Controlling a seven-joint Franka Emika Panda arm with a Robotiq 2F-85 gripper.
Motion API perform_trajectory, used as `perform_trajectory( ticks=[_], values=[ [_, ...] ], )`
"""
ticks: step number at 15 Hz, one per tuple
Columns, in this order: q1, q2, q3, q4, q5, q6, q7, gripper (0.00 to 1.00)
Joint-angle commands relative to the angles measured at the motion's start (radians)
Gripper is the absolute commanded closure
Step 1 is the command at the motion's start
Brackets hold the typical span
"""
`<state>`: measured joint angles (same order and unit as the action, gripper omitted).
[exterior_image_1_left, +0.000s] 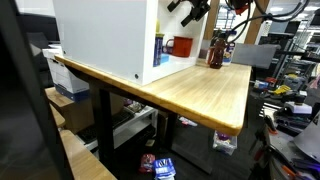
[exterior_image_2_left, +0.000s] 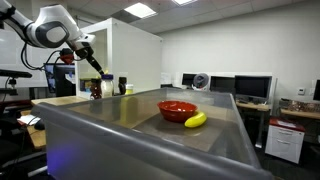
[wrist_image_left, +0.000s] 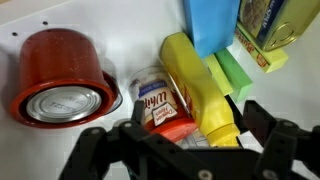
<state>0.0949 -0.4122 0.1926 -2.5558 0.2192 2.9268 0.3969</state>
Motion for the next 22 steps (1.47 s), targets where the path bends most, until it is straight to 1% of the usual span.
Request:
perform_trajectory(
  ticks=[1, 5, 6, 7, 8, 10, 16, 18, 20, 22],
  values=[
    [-0.006, 0.000, 0.000, 0.000, 0.003, -0.001, -0.005, 0.00],
    [-0.014, 0.000, 0.000, 0.000, 0.001, -0.002, -0.005, 0.00],
    [0.002, -0.007, -0.013, -0.007, 0.010, 0.008, -0.024, 0.00],
    [-0.005, -0.008, -0.007, -0.015, -0.005, 0.042, -0.031, 0.00],
    [-0.057, -0.006, 0.036, -0.021, -0.048, 0.079, 0.004, 0.00],
    [-0.084, 0.011, 0.066, -0.009, -0.087, 0.111, 0.014, 0.00],
    [-0.061, 0.055, 0.097, 0.019, -0.116, 0.159, -0.017, 0.00],
    [-0.077, 0.077, 0.120, 0.030, -0.129, 0.178, -0.007, 0.00],
    [-0.076, 0.113, 0.120, 0.050, -0.133, 0.195, -0.015, 0.00],
    [-0.064, 0.155, 0.102, 0.076, -0.127, 0.209, -0.030, 0.00]
  ],
)
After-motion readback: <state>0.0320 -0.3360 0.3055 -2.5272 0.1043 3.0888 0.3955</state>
